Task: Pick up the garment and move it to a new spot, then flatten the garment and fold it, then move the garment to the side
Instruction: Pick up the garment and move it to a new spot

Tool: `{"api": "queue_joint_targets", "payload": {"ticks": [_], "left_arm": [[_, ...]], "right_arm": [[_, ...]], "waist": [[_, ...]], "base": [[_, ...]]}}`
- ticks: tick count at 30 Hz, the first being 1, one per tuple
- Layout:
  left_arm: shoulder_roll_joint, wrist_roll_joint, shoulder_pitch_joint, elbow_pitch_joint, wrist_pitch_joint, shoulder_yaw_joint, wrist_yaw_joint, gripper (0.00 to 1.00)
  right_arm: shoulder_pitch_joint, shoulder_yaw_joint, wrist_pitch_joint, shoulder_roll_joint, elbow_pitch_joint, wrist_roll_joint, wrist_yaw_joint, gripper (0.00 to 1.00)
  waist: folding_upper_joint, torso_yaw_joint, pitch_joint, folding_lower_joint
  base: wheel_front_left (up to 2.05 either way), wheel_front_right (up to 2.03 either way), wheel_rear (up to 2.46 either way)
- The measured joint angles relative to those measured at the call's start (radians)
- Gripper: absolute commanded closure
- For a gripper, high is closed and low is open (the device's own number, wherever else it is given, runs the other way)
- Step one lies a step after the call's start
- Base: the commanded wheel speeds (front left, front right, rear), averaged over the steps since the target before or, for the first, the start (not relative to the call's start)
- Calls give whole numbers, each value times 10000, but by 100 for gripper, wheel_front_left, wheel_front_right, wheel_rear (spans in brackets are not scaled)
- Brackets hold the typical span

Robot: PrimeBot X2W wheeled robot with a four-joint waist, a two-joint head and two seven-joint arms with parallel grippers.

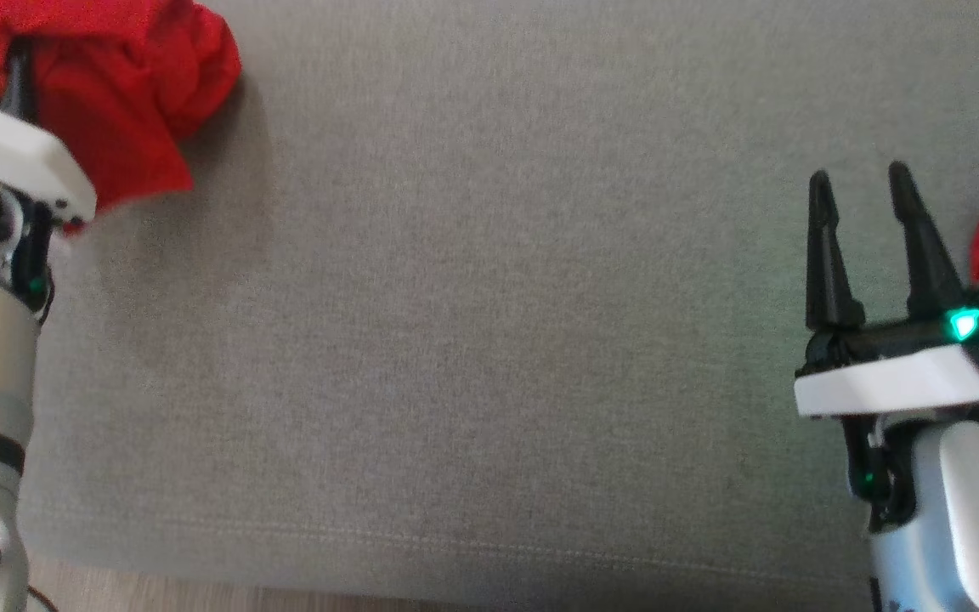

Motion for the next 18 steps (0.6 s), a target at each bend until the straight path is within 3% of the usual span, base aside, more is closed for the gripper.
{"api": "queue_joint_targets", "payload": {"ticks": [5,11,18], "left_arm": [[-178,-4,622,-1519,-69,-201,31,100],[-802,-397,1696,-3432,374,-257,153,100],[-1921,-541,2898,-6197,1499,-1057,899,100]], "right_arm": [[264,40,-198,2,334,249,0,0],[265,-12,-322,4,472,384,0,0],[262,44,-370,6,481,500,0,0]], "waist": [[0,-139,-810,0],[0,-416,-1366,-1],[0,-1142,-1538,0]], "base": [[0,0,0],[0,0,0],[0,0,0]]}}
